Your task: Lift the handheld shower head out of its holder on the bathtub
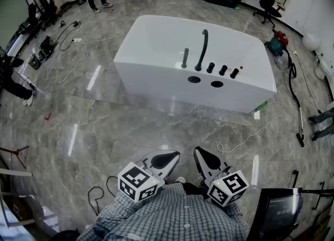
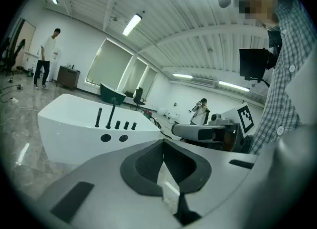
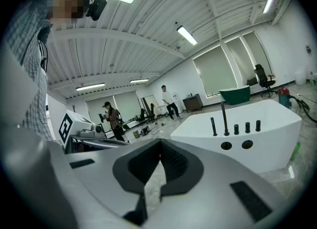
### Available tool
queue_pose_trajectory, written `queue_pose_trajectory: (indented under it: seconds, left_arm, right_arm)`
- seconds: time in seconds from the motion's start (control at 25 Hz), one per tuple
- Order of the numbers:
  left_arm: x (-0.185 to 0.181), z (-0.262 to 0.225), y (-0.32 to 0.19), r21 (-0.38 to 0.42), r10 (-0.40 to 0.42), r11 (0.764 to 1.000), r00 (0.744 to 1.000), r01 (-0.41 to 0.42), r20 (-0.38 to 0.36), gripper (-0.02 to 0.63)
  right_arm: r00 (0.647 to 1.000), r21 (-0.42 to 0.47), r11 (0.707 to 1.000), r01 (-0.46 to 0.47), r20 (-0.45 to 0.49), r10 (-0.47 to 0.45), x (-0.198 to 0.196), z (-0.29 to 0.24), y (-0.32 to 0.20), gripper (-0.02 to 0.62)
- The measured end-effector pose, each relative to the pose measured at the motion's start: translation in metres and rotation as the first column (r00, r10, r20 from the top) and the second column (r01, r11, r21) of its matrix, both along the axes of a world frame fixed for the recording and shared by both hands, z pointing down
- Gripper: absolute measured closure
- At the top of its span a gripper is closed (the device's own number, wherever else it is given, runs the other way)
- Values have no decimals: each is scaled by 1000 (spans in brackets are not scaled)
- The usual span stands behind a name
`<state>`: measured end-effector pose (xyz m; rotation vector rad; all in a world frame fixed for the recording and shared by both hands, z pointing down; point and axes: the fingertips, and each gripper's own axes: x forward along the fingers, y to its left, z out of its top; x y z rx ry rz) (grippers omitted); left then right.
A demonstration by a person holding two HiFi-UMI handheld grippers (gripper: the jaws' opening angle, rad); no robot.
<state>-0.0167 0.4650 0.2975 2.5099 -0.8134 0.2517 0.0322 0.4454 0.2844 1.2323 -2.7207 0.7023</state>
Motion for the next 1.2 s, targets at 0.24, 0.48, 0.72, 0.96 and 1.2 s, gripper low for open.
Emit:
queue_pose_trajectory:
  seconds: [0.24, 0.48, 0.72, 0.96, 1.2]
  left_arm:
    - [3, -2, -2, 0, -1, 1000, 1000, 1, 1, 597]
    - [3, -1, -1, -3, -2, 1000, 1000, 2, 3, 597]
    - [6, -3, -1, -2, -13, 1000, 1000, 13, 4, 597]
    - [9, -1, 4, 0, -42, 999, 999, 42, 10, 597]
    - [17, -7, 9, 4, -80, 997, 997, 80, 17, 597]
  right_arm:
    - [1000, -9, 1000, 3, -7, -3, 2, 0, -1, 580]
    - [1000, -14, 1000, -4, -1, 4, 4, 2, 0, 580]
    - [1000, -13, 1000, -9, 15, 9, 11, -1, 0, 580]
    - [1000, 23, 1000, 11, 20, -12, 20, -5, 4, 580]
    - [1000, -1, 1000, -19, -3, 19, 40, -2, 3, 580]
